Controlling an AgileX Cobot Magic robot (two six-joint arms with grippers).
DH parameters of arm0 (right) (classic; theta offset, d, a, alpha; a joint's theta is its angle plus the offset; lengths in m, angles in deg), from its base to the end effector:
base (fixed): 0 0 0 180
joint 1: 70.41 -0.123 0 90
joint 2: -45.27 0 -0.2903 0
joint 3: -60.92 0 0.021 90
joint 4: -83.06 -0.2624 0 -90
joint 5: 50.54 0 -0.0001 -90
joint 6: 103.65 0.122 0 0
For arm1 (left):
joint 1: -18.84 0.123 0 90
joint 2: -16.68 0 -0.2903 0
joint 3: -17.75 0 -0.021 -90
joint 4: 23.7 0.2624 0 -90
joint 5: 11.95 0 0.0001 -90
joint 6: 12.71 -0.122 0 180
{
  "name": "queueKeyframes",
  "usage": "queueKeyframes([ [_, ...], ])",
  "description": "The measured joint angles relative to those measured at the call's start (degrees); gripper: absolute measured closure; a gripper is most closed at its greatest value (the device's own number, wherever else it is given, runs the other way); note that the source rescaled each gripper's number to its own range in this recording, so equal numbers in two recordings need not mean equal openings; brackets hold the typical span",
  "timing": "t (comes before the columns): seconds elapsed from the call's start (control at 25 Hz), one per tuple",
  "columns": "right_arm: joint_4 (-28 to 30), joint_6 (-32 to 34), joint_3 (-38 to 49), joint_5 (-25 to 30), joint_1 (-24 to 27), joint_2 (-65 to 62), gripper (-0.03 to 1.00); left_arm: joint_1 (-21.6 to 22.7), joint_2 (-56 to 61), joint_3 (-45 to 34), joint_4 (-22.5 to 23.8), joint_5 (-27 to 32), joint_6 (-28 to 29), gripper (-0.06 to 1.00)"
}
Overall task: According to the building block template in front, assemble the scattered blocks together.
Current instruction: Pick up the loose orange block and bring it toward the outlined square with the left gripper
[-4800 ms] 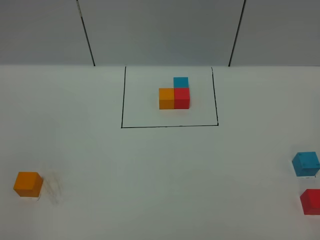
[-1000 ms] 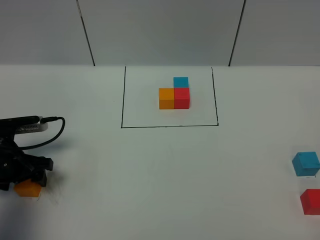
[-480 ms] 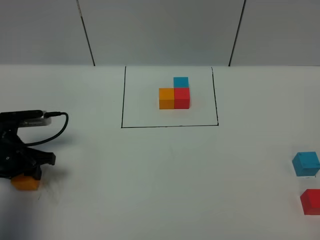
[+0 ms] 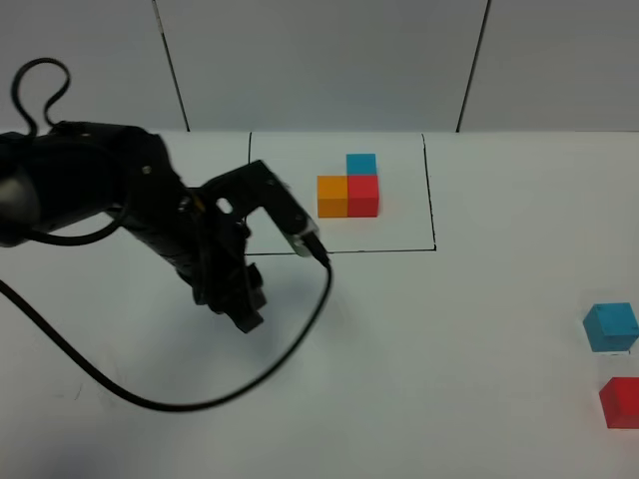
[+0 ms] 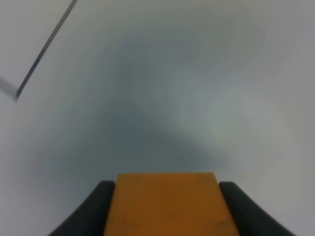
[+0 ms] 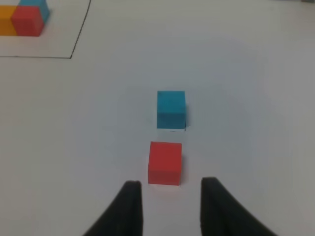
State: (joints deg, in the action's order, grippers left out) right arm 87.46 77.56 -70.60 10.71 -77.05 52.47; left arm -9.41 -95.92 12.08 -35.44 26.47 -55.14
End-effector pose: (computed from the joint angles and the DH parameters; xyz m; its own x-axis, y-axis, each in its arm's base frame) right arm 0.0262 -0.0052 0.2696 -0.4478 -0.0681 -0.8915 -0.0629 0.9970 -0.0445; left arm 0.3464 -0.2037 0.1745 -0.3924 0.8272 -0.4023 0.8715 0.4742 0.1250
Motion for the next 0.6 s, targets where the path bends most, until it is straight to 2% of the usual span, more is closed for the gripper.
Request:
queueKeyframes([
  [0.12,0.00,0.00,0.00,0.00,0.00,0.00,0.97,-5.32,-3.30,5.64,-0.18,5.72,-7.11,0.93],
  [0.2,0.00,0.00,0.00,0.00,0.00,0.00,0.97,-8.05,-5.71,9.48,-0.18,8.97,-9.26,0.93],
  [0.44,0.00,0.00,0.00,0.00,0.00,0.00,0.97,-13.14,-12.21,17.94,2.67,11.60,-10.27,0.93],
  [0.6,0.00,0.00,0.00,0.00,0.00,0.00,0.97,-14.77,-16.31,20.09,5.94,14.53,-10.29,0.93],
])
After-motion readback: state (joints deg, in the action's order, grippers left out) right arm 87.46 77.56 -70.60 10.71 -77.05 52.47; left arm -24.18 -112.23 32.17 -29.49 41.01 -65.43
